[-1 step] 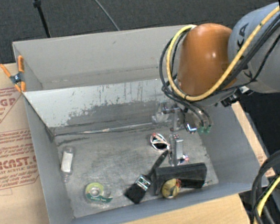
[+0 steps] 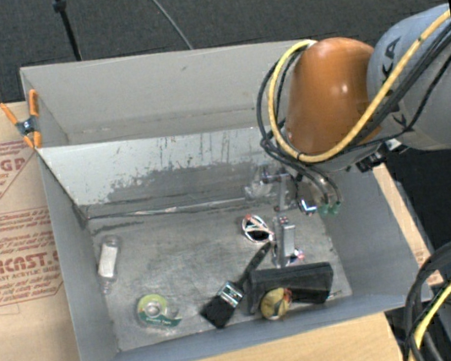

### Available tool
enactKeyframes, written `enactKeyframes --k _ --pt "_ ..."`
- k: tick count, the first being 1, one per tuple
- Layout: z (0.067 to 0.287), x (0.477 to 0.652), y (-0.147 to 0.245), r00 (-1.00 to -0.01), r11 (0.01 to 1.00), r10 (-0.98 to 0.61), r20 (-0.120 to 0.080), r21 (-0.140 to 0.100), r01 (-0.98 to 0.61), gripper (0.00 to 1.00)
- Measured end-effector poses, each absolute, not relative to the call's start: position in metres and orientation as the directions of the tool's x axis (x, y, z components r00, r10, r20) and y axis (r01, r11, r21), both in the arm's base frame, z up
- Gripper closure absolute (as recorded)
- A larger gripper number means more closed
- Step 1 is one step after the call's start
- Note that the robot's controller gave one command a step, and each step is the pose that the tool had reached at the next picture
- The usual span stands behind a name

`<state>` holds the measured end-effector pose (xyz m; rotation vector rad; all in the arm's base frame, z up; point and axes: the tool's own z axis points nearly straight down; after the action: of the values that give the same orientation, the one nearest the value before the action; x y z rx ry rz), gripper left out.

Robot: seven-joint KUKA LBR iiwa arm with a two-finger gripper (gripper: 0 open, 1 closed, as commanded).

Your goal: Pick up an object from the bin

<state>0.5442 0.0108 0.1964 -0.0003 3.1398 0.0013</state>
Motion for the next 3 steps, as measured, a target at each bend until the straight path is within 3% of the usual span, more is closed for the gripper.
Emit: enactKeyframes --k 1,2,3 --pt "0.1138 0.4922 -0.0528 -0.986 0.986 -0.164 -0.012 0.001 -0.164 1.0" --pt "0.1098 0.4887 -0.0538 -0.986 0.986 -0.165 -0.001 0.001 -0.165 0.0" --pt "0.1098 0.4886 -0.0538 -0.986 0.986 -0.165 -0.001 0.001 -0.165 0.0"
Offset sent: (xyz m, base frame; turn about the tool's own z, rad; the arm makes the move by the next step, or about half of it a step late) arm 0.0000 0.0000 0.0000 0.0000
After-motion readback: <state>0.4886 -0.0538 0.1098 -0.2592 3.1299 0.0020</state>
